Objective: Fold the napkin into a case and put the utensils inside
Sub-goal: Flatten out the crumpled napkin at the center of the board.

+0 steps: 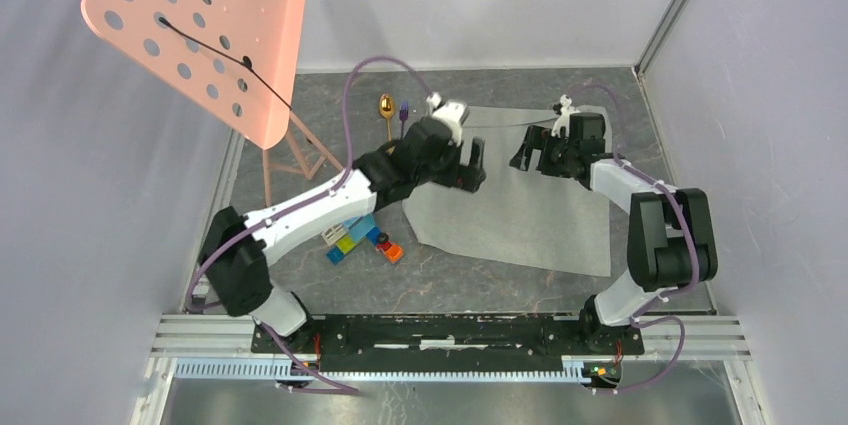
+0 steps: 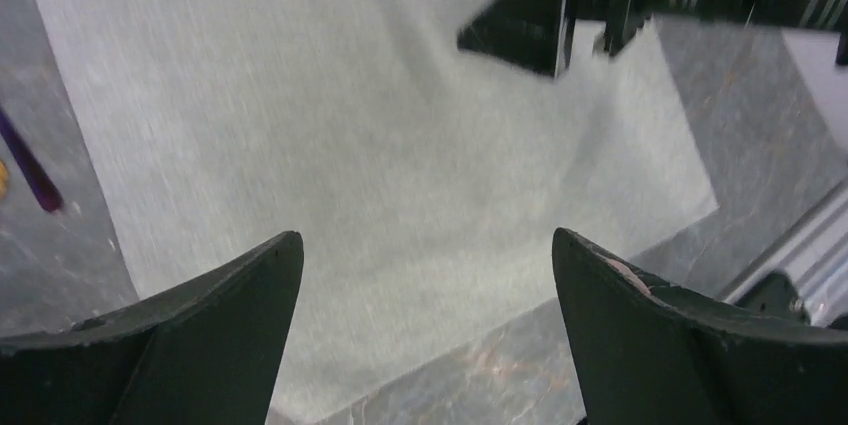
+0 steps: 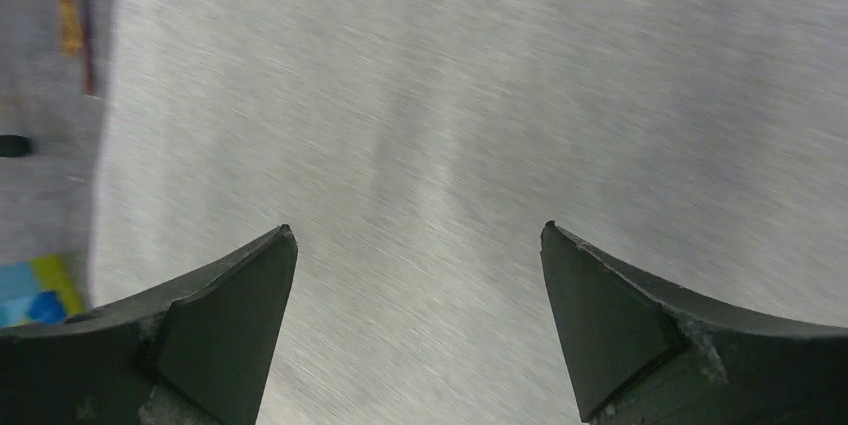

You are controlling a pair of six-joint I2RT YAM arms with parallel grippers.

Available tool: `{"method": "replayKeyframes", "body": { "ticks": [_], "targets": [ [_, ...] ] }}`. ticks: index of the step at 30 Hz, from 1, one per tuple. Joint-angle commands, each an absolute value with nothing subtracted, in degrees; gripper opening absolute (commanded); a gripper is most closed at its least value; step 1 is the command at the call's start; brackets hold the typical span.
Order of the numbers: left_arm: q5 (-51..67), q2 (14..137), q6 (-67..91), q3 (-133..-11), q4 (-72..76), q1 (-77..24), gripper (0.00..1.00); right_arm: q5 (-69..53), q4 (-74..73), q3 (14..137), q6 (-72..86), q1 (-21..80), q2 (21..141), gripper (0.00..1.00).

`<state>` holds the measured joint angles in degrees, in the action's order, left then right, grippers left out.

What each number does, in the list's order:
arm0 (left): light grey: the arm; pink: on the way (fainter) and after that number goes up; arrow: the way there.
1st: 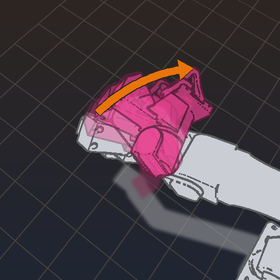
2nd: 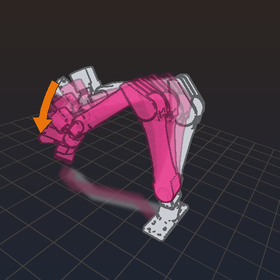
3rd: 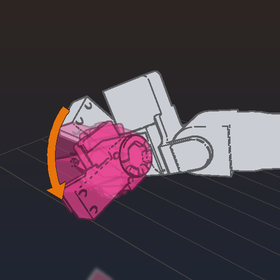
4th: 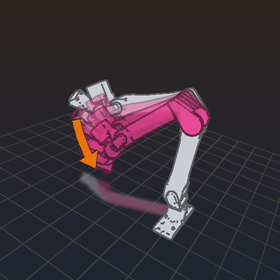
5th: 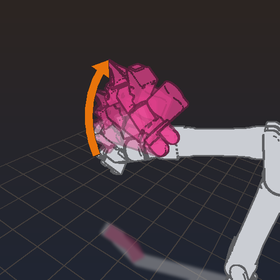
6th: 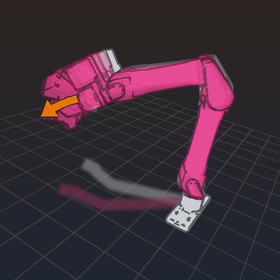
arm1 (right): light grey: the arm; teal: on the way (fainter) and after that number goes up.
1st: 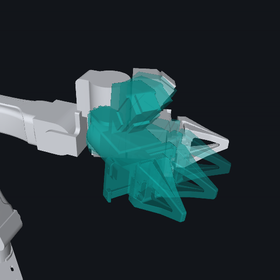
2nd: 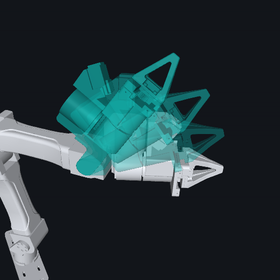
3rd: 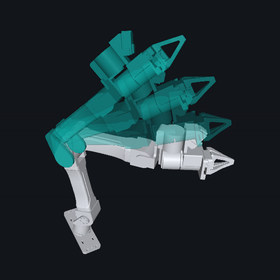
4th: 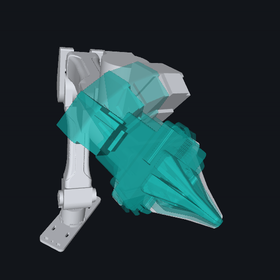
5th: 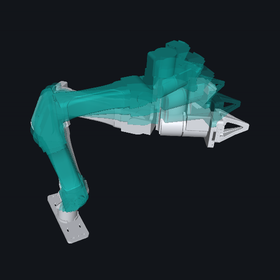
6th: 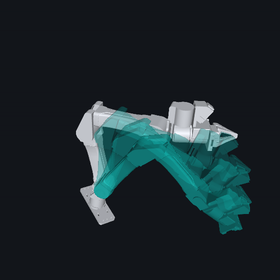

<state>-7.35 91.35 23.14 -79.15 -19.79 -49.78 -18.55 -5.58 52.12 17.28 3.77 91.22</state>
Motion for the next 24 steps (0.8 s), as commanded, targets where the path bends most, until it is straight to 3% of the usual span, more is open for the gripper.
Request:
{"method": "replayKeyframes", "body": {
  "ticks": [1, 9, 14, 24],
  "targets": [
    [-4.73, 85.71, 29.76, -63.50, -9.52, -48.43, 1.00, -25.86, 17.26, 52.16, 28.72, 6.11, 94.19, 0.98],
    [-2.48, 89.46, 32.12, -55.15, -3.99, -48.67, 1.00, -23.39, 28.99, 58.52, 42.75, 10.82, 107.90, 0.94],
    [-6.76, 90.94, 33.24, -51.43, -1.50, -48.61, 0.98, -17.56, 26.67, 68.52, 42.20, 16.89, 115.47, 0.85],
    [-9.81, 93.35, 36.53, -46.03, 1.59, -48.60, 0.97, -12.57, 23.06, 81.64, 42.31, 21.64, 127.95, 0.84]
  ]
}}
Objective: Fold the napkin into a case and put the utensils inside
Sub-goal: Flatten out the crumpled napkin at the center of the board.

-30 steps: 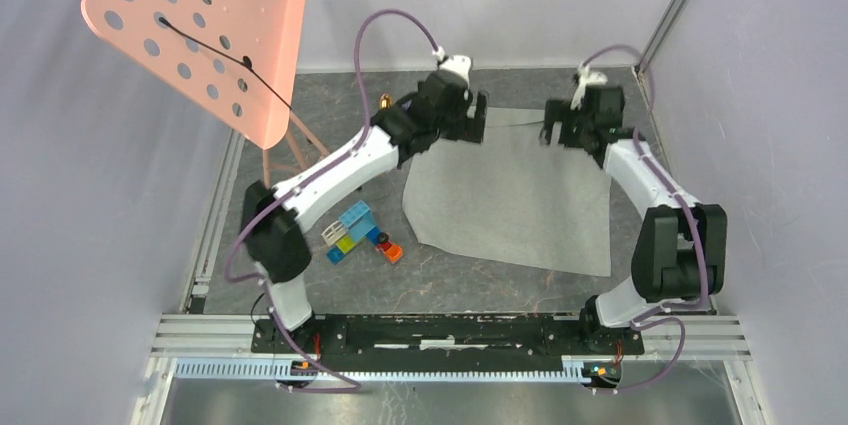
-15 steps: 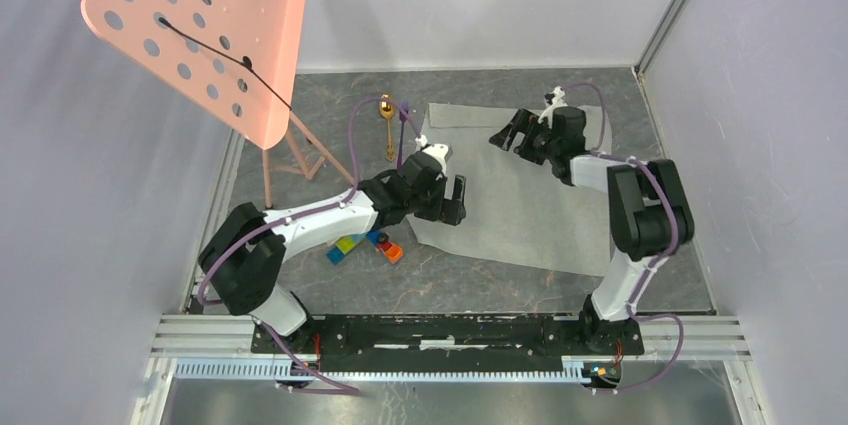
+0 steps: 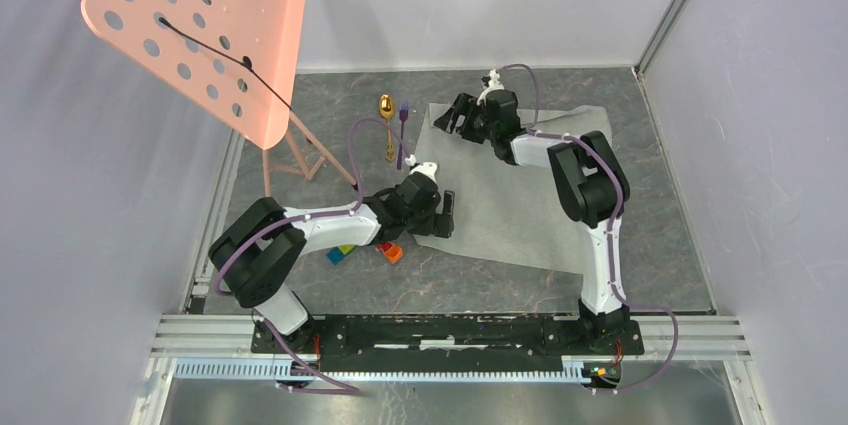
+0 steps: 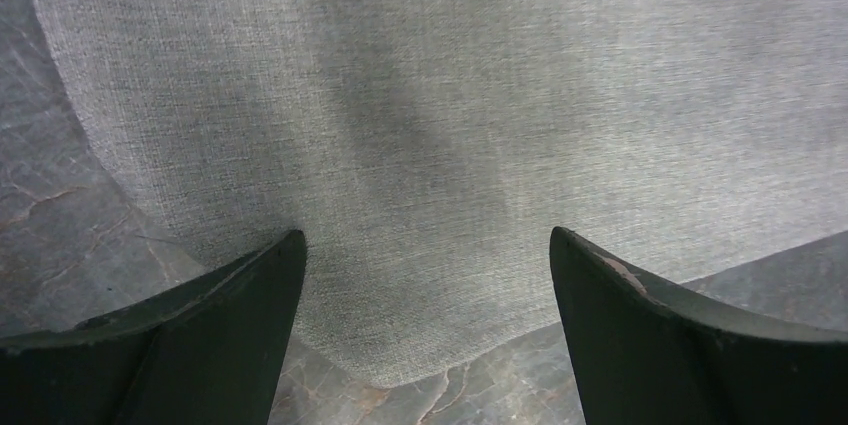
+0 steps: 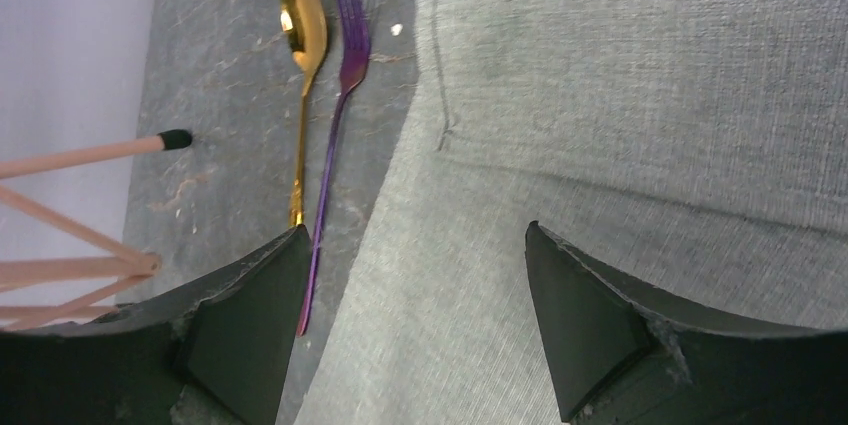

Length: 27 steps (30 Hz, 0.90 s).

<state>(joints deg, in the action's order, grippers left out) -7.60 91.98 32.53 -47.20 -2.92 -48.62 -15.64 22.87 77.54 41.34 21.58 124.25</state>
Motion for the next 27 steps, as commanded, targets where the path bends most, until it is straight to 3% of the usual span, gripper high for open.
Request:
{"method": "replayKeyframes", "body": {
  "ticks": [1, 12, 21, 24, 27],
  "targets": [
    [-9.85, 93.64, 36.69, -45.69, 1.67, -48.59, 0.97, -12.45, 22.93, 82.20, 42.28, 21.86, 128.46, 0.84],
    [-9.31, 96.22, 37.51, -44.49, 1.61, -48.61, 0.97, -6.19, 22.00, 94.50, 39.72, 21.93, 138.23, 0.86],
    [-8.39, 94.39, 34.49, -44.11, 0.31, -48.76, 0.96, -0.53, 15.83, 124.28, 30.51, 17.79, 150.95, 0.88],
    [-6.83, 92.80, 33.38, -46.91, -3.31, -48.82, 0.97, 4.59, 8.85, 128.31, 21.84, 16.72, 146.09, 0.94],
    [-5.14, 89.72, 33.29, -49.30, -5.04, -48.95, 0.98, 5.12, 2.98, 116.70, 19.37, 14.65, 133.20, 0.96]
  ]
}}
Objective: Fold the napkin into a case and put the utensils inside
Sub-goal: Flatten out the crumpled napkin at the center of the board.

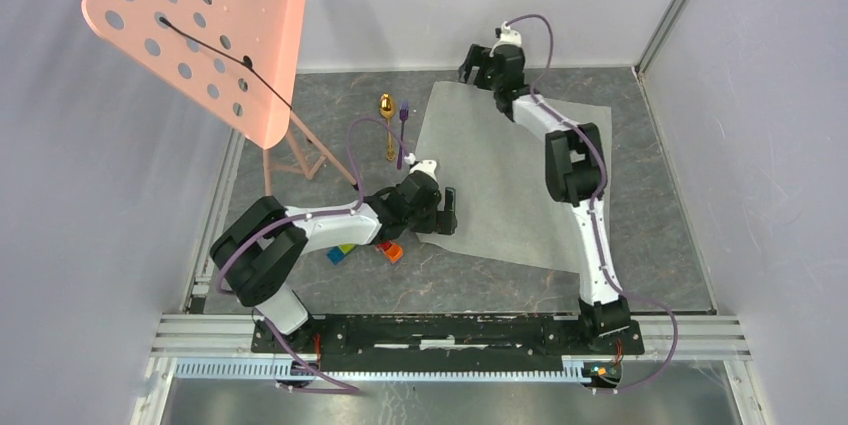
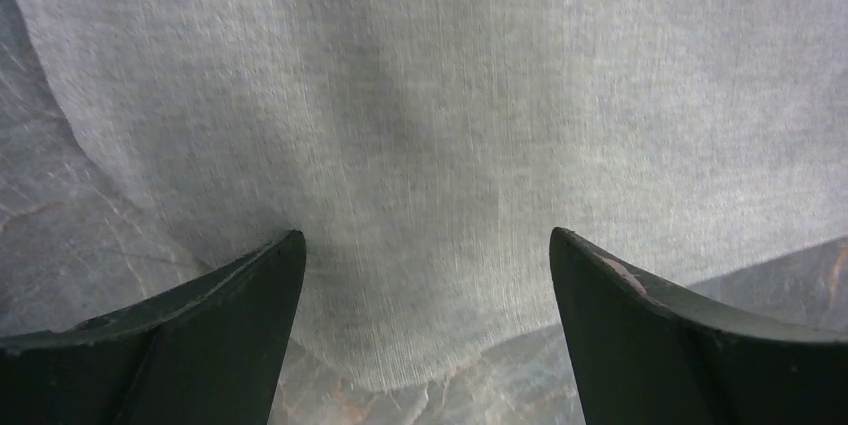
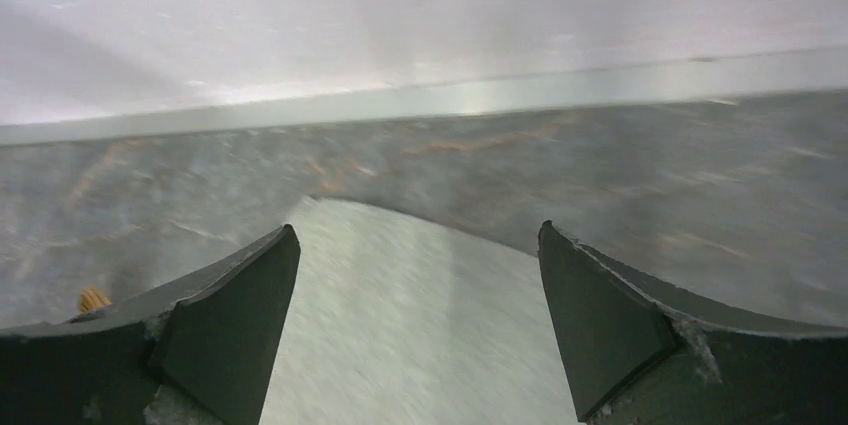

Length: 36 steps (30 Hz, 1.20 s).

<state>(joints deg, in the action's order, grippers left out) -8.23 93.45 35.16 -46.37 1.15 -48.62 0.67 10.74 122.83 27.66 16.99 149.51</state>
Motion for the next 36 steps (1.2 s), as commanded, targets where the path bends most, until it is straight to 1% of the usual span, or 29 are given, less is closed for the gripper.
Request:
{"method": "replayKeyframes", "body": {
  "ticks": [1, 4, 6, 8, 13, 18, 22, 26, 31, 34, 36],
  "targets": [
    [-4.25, 88.44, 33.35, -49.92, -4.97, -48.93, 0.99, 4.53, 0.43, 112.27, 18.97, 14.15, 129.32, 0.97],
    [-2.26, 87.10, 33.49, -53.47, -7.17, -48.87, 1.00, 4.36, -14.33, 104.69, 17.27, 13.07, 119.00, 0.97],
    [-0.32, 87.73, 33.53, -56.01, -8.68, -48.74, 1.00, 1.81, -19.47, 94.14, 18.10, 12.58, 111.85, 0.97],
    [1.82, 88.06, 34.01, -57.27, -8.55, -48.80, 1.00, -1.74, -20.02, 82.51, 19.15, 11.91, 104.50, 0.95],
    [4.07, 87.28, 34.80, -57.18, -7.60, -48.86, 1.00, -2.98, -15.94, 56.39, 22.03, 10.62, 86.18, 0.95],
    [4.74, 85.65, 34.46, -55.59, -8.32, -48.87, 1.00, 2.59, -13.60, 41.64, 22.45, 7.85, 74.65, 0.95],
    [4.80, 84.16, 34.79, -53.43, -7.37, -48.79, 1.00, 4.72, -11.50, 35.89, 21.90, 6.00, 72.08, 0.95],
    [6.20, 84.71, 34.65, -52.82, -7.54, -48.80, 1.00, 6.78, -8.20, 33.29, 21.62, 4.70, 74.37, 0.95],
    [5.99, 84.91, 34.66, -52.13, -7.64, -48.85, 1.00, 10.36, -3.95, 33.47, 21.31, 2.30, 80.39, 0.94],
    [5.39, 84.99, 34.62, -52.03, -7.96, -48.80, 1.00, 10.64, -2.16, 35.43, 21.34, 0.34, 85.77, 0.95],
    [5.10, 85.17, 34.36, -52.25, -8.55, -48.76, 1.00, 11.64, -1.92, 37.57, 21.14, -2.68, 89.22, 0.95]
  ]
}}
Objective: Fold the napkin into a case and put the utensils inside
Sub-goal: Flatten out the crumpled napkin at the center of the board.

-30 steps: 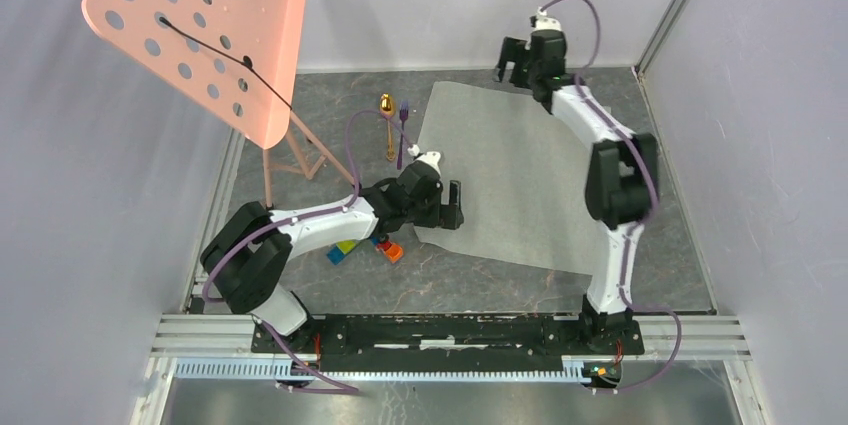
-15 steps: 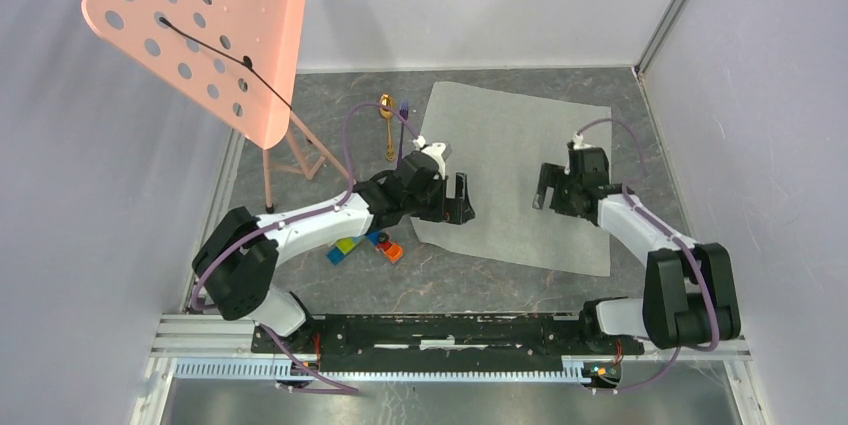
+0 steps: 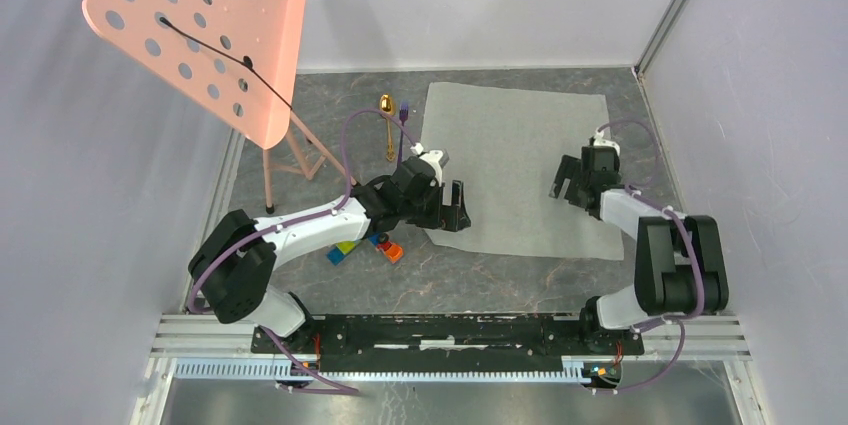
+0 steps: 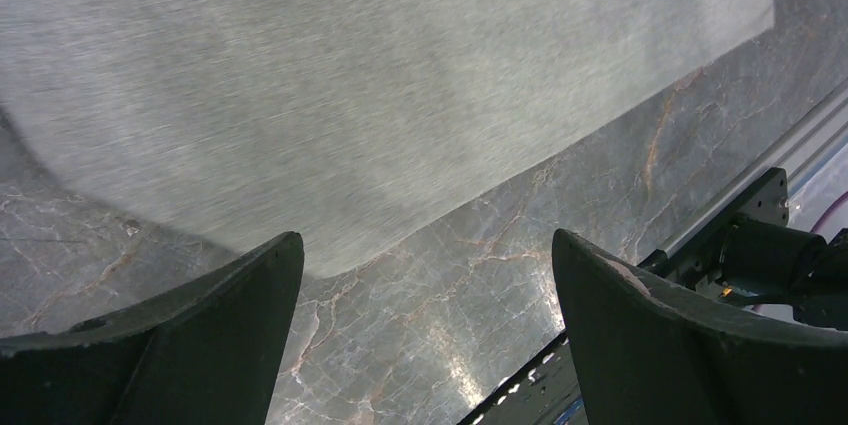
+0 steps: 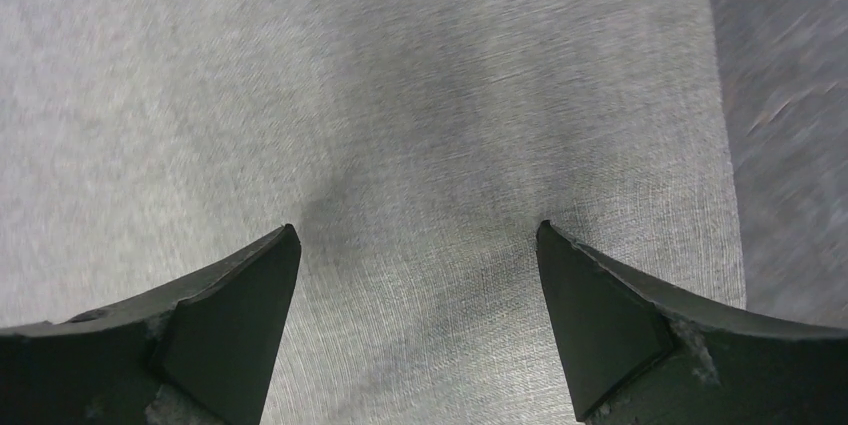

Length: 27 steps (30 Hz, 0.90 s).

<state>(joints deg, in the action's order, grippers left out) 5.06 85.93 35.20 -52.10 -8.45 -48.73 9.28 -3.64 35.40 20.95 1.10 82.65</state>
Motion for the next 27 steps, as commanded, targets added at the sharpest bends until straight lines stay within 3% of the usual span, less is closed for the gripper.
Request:
{"method": "replayKeyframes", "body": {
  "ticks": [1, 4, 6, 10, 15, 19, 27],
  "targets": [
    [4.97, 85.31, 34.32, -52.30, -8.68, -48.78, 1.00, 12.96, -2.26, 39.13, 20.70, -3.49, 90.95, 0.94],
    [4.06, 85.77, 34.21, -52.34, -8.65, -48.70, 1.00, 13.43, -3.65, 44.73, 17.49, -4.57, 94.40, 0.94],
    [2.66, 85.67, 34.32, -52.38, -9.09, -48.25, 1.00, 7.04, -6.00, 48.48, 15.05, -4.07, 94.52, 0.90],
    [0.35, 81.13, 33.32, -51.33, -8.43, -48.08, 1.00, 3.54, -10.66, 49.52, 11.13, 2.18, 85.69, 0.93],
    [7.05, 69.79, 32.01, -47.27, -4.25, -48.14, 1.00, -0.75, -16.31, 45.44, 7.04, 14.18, 74.47, 0.94],
    [15.22, 59.27, 29.62, -43.68, -0.27, -48.24, 1.00, -11.55, -11.33, 37.78, 5.93, 22.95, 69.89, 0.90],
    [20.47, 47.55, 24.96, -41.93, -0.25, -48.34, 1.00, -1.70, -9.40, 39.18, 3.86, 42.38, 77.16, 0.79]
  ]
}}
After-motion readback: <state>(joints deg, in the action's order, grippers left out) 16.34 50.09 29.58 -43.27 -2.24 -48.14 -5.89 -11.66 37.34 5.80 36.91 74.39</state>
